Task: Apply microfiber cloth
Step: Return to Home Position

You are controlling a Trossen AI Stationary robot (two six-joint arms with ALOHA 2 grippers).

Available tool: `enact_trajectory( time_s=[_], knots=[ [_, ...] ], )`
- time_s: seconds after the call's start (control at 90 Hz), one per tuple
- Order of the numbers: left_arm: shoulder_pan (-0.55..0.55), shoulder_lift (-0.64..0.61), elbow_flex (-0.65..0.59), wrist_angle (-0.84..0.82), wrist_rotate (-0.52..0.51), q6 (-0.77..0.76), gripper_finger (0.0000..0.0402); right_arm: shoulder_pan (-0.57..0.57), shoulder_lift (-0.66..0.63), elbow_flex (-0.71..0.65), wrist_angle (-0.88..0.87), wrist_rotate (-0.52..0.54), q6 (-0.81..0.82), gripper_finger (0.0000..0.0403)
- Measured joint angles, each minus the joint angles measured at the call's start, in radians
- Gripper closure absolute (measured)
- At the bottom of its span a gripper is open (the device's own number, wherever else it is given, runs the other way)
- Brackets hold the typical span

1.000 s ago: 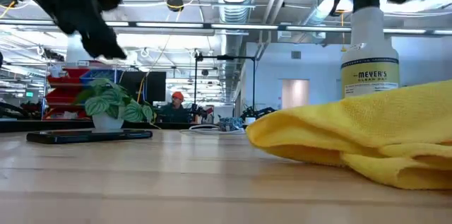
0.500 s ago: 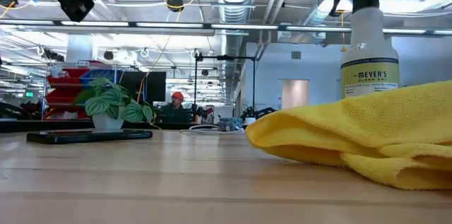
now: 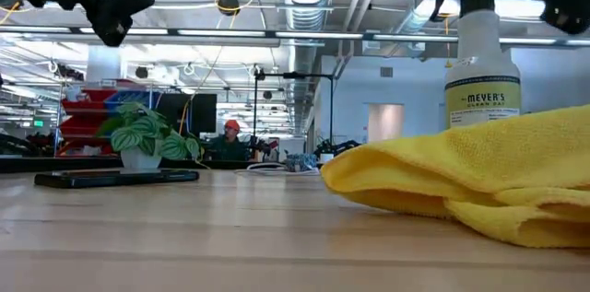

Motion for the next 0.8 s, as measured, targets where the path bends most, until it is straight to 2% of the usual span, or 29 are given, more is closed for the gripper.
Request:
enact_trajectory(
  time_s=[0.089,0.178,0.322,0.433,0.544,0.622,0.8],
  knots=[
    [0.050,0.000,0.000,0.027,0.023,0.039,0.0165,-0.016,-0.115,-0.064,0.008,0.005,-0.034,0.0129],
    [0.121,0.000,0.000,0.081,0.117,0.065,0.0166,-0.036,-0.205,-0.131,0.010,0.024,-0.060,0.0129],
    [0.265,0.011,-0.005,0.104,0.253,0.072,0.0175,-0.064,-0.203,-0.181,0.037,0.022,-0.103,0.0129],
    [0.377,0.024,-0.076,0.246,0.384,0.051,0.0182,-0.082,-0.203,-0.228,0.115,0.035,-0.179,0.0129],
    [0.482,0.055,-0.177,0.438,0.502,-0.028,0.0184,-0.108,-0.204,-0.290,0.283,0.032,-0.284,0.0129],
    [0.531,0.076,-0.235,0.542,0.558,-0.080,0.0185,-0.129,-0.202,-0.334,0.387,-0.008,-0.350,0.0129],
    [0.566,0.081,-0.269,0.625,0.622,-0.080,0.0185,-0.212,-0.203,-0.448,0.681,-0.090,-0.541,0.0129]
  ],
)
